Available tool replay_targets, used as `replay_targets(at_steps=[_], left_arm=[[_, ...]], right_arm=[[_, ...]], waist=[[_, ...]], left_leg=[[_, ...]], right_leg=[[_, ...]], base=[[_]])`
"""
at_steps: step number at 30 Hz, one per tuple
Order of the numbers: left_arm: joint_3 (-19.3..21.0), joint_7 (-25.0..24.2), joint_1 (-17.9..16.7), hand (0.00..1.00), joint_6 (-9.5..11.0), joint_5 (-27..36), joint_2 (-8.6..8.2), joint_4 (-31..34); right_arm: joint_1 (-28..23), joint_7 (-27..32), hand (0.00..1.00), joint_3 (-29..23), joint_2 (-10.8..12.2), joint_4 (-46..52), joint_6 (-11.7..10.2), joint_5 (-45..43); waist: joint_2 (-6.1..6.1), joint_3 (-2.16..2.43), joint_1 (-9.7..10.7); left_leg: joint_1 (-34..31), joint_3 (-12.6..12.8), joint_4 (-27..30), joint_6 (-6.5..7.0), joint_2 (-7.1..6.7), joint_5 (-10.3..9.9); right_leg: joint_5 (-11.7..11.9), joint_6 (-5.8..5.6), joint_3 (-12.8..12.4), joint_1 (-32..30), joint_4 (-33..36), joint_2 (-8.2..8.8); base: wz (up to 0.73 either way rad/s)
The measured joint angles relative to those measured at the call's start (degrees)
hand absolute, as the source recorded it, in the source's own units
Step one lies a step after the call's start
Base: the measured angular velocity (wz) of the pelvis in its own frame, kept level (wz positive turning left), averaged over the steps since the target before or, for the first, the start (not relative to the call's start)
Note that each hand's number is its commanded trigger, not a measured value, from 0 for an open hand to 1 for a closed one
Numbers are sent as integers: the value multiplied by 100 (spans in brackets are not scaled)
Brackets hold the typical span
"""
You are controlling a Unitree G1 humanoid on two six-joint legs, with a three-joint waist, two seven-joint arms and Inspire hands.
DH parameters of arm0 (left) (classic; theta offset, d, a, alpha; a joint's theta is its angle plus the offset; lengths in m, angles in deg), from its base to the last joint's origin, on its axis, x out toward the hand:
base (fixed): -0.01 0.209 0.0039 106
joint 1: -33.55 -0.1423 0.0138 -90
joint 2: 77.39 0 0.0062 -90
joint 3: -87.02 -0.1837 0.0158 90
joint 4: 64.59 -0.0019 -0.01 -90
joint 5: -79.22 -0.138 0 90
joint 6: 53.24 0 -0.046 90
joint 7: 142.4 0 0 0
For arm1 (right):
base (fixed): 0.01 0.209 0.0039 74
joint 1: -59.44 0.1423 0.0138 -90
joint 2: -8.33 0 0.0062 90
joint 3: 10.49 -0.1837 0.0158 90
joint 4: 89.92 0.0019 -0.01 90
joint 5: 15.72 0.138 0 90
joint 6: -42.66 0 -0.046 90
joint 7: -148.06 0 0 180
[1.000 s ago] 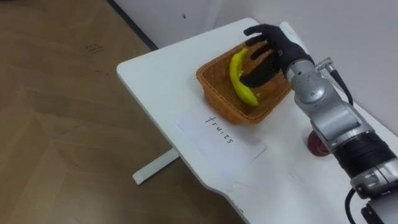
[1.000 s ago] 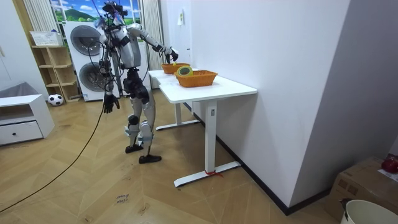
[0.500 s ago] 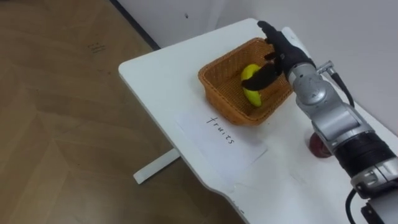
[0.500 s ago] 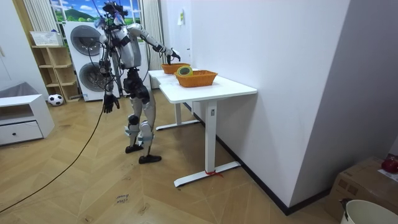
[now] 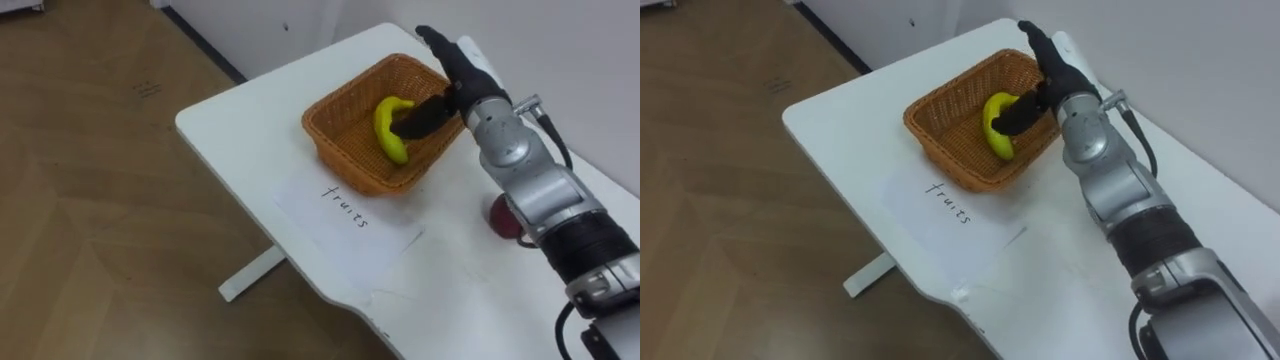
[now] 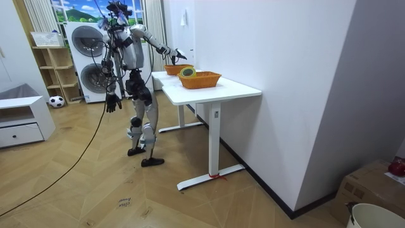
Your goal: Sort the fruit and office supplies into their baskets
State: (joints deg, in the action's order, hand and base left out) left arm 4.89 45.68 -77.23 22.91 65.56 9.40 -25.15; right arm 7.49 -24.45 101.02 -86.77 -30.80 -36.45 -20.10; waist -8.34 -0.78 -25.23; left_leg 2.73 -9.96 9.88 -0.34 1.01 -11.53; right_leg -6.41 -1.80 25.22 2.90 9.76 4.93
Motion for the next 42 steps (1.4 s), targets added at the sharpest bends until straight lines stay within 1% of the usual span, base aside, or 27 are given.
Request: replay_targets(at_steps=[2, 3, 4, 5, 8, 10, 12, 13, 14, 16, 18, 20, 22, 24, 26, 30, 33, 35, 42], left_arm=[[-12, 24, 2, 0, 1, 39, -30, -7], [-13, 25, 2, 0, 1, 39, -36, -8], [-22, 28, 8, 0, 7, 38, -46, -8], [-21, 29, 13, 0, 11, 47, -52, -11], [-21, 39, 20, 0, 25, 50, -52, -11], [-22, 38, 33, 0, 43, 50, -58, -5], [-24, 30, 64, 0, 54, 48, -71, -6], [-23, 21, 86, 0, 54, 49, -75, -8], [-22, 20, 97, 0, 54, 48, -87, -9], [-23, 17, 111, 0, 59, 51, -118, -8], [-23, 10, 111, 0, 59, 48, -137, -5], [-23, -9, 110, 0, 60, 38, -163, -8], [-23, -30, 108, 0, 58, 41, -187, -10], [-24, -32, 97, 0, 57, 47, -212, -7], [-34, -31, 94, 0, 57, 53, -245, -13], [-128, -30, 97, 0, 61, 51, -271, -12], [-137, -30, 109, 0, 70, 47, -306, -18], [-137, -26, 110, 0, 100, 48, -308, -17], [-146, -3, 110, 0, 103, 49, -307, -21]], right_arm=[[0, 85, 0, -156, -2, -24, -19, 319], [0, 113, 0, -183, -2, -30, -25, 416], [0, 140, 0, -256, -2, -40, -29, 541], [-1, 197, 0, -289, -4, -65, -41, 648], [-1, 307, 0, -312, -14, -78, -48, 735], [-1, 405, 0, -343, -18, -169, -97, 865], [-3, 460, 0, -450, -18, -207, -97, 919], [-2, 500, 0, -543, -17, -205, -100, 964], [-2, 538, 0, -632, -18, -205, -104, 1075], [-2, 614, 0, -744, -18, -202, -138, 1208], [-2, 698, 0, -769, -18, -202, -158, 1382], [-2, 707, 0, -805, -17, -200, -158, 1426], [-3, 708, 0, -904, -17, -202, -158, 1427], [-1, 741, 0, -993, -18, -202, -160, 1507], [-2, 753, 0, -1005, -18, -216, -162, 1537], [-3, 754, 0, -1006, -18, -229, -162, 1545], [-10, 755, 0, -1019, -18, -313, -163, 1580], [-19, 763, 0, -1028, -17, -428, -165, 1590], [-134, 782, 0, -1029, -14, -439, -165, 1622]], waist=[[28, 9, 117], [52, 3, 153], [56, 12, 191], [107, -3, 238], [124, 8, 351], [177, 7, 460], [213, 17, 478], [244, 26, 501], [275, 57, 504], [328, 91, 506], [370, 111, 535], [406, 107, 643], [420, 98, 677], [432, 90, 753], [472, 63, 815], [516, 33, 916], [520, 31, 937], [518, 32, 941], [518, 32, 942]], left_leg=[[0, 3, 18, 1, 0, 1], [0, 4, 19, 0, 0, 1], [16, 36, 17, 0, 2, 1], [29, 56, 15, 1, 3, 1], [33, 80, 6, 0, 1, 1], [38, 130, -26, 0, 4, -1], [39, 178, -27, 1, 6, -2], [39, 188, -27, 1, 6, -2], [42, 209, -26, 1, 7, -2], [56, 238, -16, 4, 7, 0], [80, 266, -19, 4, 10, 1], [99, 272, -21, 4, 12, 1], [99, 277, -23, 5, 12, 1], [98, 274, -24, 4, 13, 1], [103, 276, -24, 5, 14, 1], [99, 278, -31, 4, 19, 0], [105, 280, -31, 4, 19, 0], [105, 282, -28, 5, 16, 1], [102, 282, -31, 5, 16, 1]], right_leg=[[0, 0, -11, 12, 0, 5], [0, 0, -19, 15, 0, 6], [0, 0, -51, 14, 1, 4], [0, 0, -99, 15, 0, 0], [0, 0, -165, 2, 3, -4], [0, 0, -171, -2, 3, -3], [1, 1, -184, -18, 3, -2], [2, 3, -188, -23, 4, -2], [2, 3, -218, -35, 5, -4], [3, 5, -244, -43, 7, -4], [3, 4, -243, -25, 7, -2], [2, 3, -227, 14, 3, 3], [2, 2, -220, 14, 3, 4], [2, 2, -146, 22, 3, 13], [2, 2, -140, 28, 3, 13], [2, 2, -135, 16, 6, 9], [2, 2, -136, 19, 6, 6], [2, 2, -134, 19, 6, 10], [-1, -2, -127, 16, 4, 12]], base=[[2], [0], [-8], [-10], [-7], [-8], [-8], [-10], [-7], [-7], [-2], [6], [0], [4], [0], [0], [0], [0], [0]])
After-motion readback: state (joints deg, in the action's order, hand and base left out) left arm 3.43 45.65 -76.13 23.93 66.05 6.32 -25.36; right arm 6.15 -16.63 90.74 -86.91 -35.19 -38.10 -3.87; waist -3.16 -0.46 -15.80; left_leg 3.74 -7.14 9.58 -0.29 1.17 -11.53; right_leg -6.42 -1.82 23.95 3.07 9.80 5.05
